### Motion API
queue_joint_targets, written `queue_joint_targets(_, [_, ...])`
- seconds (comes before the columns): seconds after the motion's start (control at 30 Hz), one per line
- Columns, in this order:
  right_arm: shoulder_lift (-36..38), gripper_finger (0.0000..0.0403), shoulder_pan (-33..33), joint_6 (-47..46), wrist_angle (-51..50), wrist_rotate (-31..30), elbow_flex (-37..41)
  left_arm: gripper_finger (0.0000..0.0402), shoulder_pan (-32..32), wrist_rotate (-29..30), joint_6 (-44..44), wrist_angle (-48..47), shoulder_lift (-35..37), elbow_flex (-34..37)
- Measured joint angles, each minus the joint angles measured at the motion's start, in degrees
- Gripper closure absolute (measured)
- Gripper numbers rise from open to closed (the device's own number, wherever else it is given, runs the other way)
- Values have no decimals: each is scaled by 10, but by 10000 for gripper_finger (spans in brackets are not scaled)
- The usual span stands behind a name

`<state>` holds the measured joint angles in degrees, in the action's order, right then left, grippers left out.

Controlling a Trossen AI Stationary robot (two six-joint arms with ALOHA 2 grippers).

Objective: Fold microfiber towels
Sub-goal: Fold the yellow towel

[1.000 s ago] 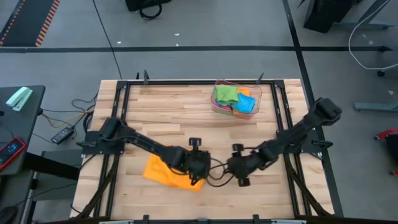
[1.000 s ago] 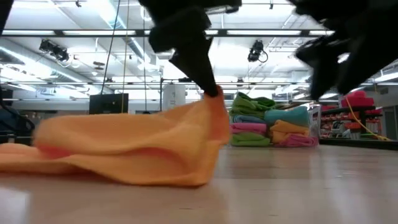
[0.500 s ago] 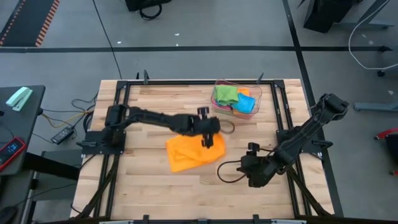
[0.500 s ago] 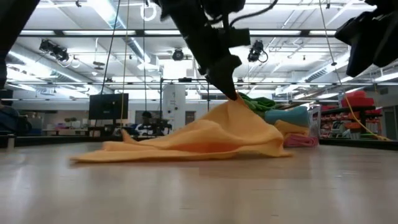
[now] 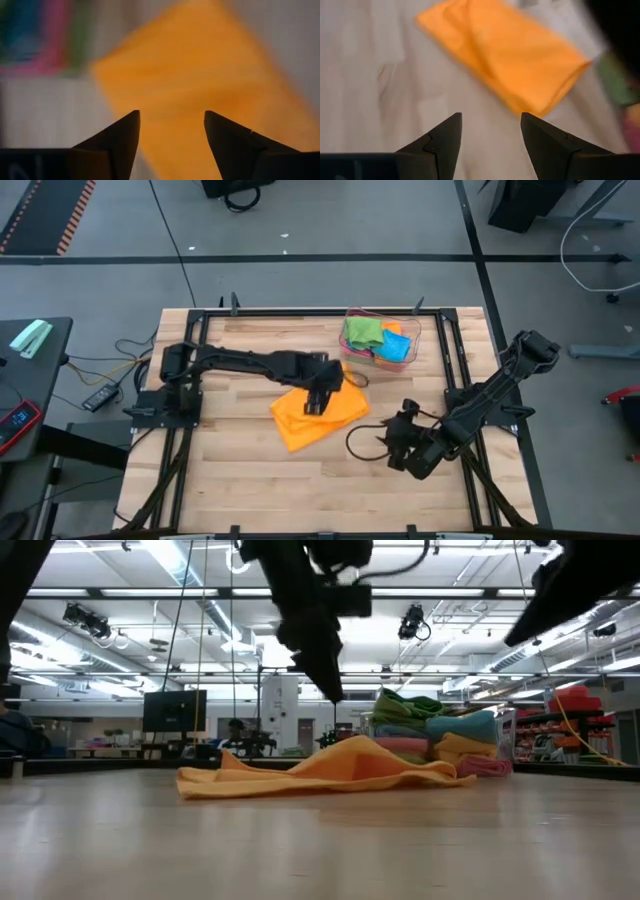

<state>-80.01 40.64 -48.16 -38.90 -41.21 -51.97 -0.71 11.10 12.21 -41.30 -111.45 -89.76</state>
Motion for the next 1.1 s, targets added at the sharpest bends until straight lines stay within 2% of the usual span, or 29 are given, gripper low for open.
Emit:
queue_joint_targets(0.1, [0,190,0,-5,30,-62,15,166,37,-62,-15,-46,4,0])
queue_joint_targets(0.27, [0,190,-4,16,70,-100,45,184,94,-69,-59,-96,4,2])
queue_joint_targets(0.57, [0,190,-16,118,204,-106,69,229,135,41,-148,-141,-21,13])
queue_joint_targets(0.73, [0,190,-15,122,210,-97,69,254,153,61,-154,-91,-20,86])
queue_joint_targets(0.9, [0,190,-15,125,213,-97,69,279,163,66,-164,-28,31,152])
queue_joint_targets(1.0, [0,190,-20,125,214,-96,69,281,161,79,-168,-21,47,180])
queue_joint_targets(1.1, [0,190,-30,125,215,-95,69,271,165,125,-148,-17,53,200])
